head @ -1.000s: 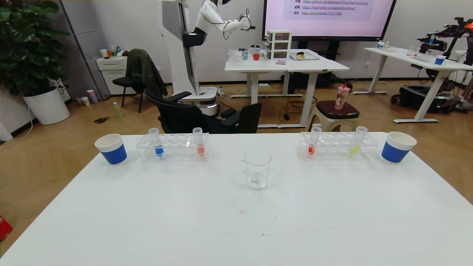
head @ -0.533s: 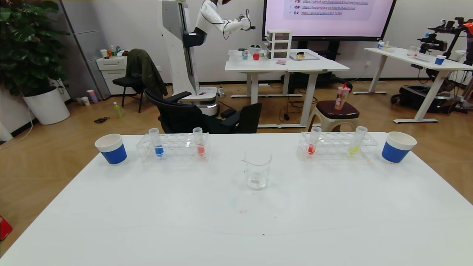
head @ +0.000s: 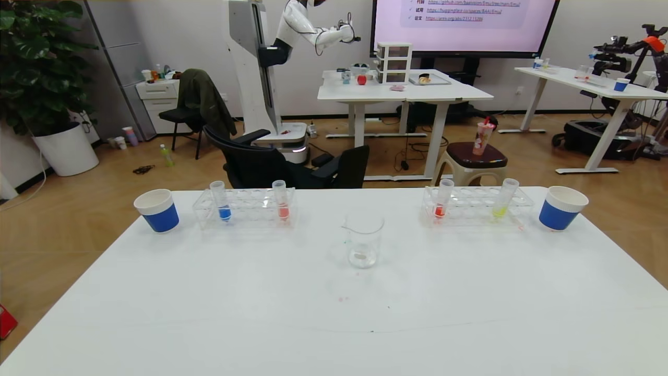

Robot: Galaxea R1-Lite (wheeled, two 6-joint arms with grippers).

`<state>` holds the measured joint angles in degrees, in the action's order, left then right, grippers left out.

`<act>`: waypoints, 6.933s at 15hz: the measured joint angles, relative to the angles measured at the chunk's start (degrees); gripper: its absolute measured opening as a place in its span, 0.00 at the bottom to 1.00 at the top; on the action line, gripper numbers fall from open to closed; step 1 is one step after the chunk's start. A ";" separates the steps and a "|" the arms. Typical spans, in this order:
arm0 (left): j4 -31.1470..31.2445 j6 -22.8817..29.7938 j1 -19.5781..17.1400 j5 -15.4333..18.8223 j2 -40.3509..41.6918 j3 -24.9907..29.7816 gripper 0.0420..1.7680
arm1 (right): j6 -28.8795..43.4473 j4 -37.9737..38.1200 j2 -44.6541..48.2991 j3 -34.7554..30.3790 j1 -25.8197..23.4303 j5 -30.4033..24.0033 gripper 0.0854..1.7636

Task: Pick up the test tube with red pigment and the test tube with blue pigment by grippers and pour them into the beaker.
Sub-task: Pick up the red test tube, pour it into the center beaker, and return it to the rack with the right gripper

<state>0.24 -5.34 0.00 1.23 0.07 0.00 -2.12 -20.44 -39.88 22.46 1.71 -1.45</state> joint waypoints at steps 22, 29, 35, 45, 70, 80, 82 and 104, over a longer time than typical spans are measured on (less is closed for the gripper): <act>0.00 0.00 0.00 -0.02 0.00 0.00 0.99 | 5.17 -52.35 -75.81 15.41 11.33 7.81 0.98; 0.00 0.02 0.00 -0.05 0.00 0.00 0.99 | 5.12 -55.05 -85.21 25.14 12.12 9.46 0.98; 0.02 0.02 0.00 0.00 0.00 0.00 0.99 | 4.88 -54.72 -92.06 34.73 10.83 9.25 0.98; 0.00 0.00 0.00 -0.02 0.00 0.00 0.99 | 4.71 -55.10 -93.26 35.47 11.80 9.30 0.14; 0.00 0.02 0.00 -0.02 0.00 0.00 0.99 | -6.75 -35.04 -79.71 48.74 16.09 -5.77 0.24; 0.00 0.00 0.00 -0.02 0.00 0.00 0.99 | -30.60 -50.44 -89.28 50.31 18.54 -31.21 0.24; 0.02 0.02 0.00 0.00 0.00 0.00 0.99 | -36.07 -50.83 -91.08 51.16 18.43 -34.38 0.24; 0.02 0.00 0.00 0.00 0.00 0.00 0.99 | -59.12 -55.66 -101.77 62.74 15.46 -57.94 0.24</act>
<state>0.27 -5.34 0.00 1.23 0.07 0.00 -61.25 -76.11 -141.64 85.20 17.16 -59.39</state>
